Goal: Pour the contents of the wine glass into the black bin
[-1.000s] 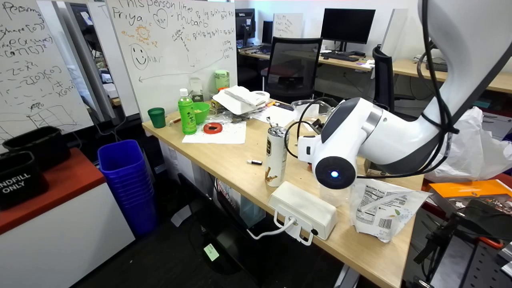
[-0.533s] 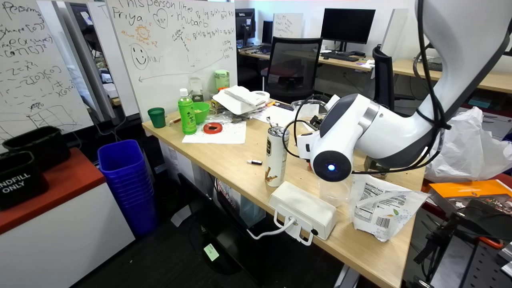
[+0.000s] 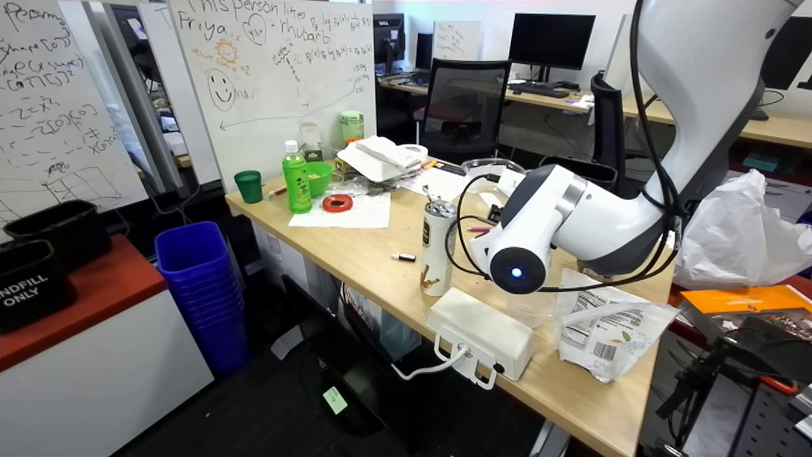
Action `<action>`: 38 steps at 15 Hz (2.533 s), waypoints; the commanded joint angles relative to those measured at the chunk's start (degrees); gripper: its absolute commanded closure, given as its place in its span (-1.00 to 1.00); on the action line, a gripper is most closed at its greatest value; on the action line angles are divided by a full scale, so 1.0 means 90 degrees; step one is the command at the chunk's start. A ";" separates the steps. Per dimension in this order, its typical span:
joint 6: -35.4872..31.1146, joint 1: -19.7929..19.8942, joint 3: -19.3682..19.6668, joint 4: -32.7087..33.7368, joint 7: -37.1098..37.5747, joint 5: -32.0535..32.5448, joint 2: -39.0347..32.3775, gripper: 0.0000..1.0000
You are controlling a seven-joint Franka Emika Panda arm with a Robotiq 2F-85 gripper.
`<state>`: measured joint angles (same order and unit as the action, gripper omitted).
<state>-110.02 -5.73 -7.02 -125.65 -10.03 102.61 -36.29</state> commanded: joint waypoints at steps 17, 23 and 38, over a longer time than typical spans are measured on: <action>0.0196 0.0164 0.0231 0.1006 -0.0135 -0.0744 -0.1052 -1.00; 0.0522 0.0166 0.0252 0.1263 0.0085 -0.0864 -0.1236 -1.00; 0.0418 0.0230 0.0254 0.1964 0.0080 -0.1006 -0.1726 -1.00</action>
<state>-105.89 -4.21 -4.76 -109.80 -9.39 94.49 -50.54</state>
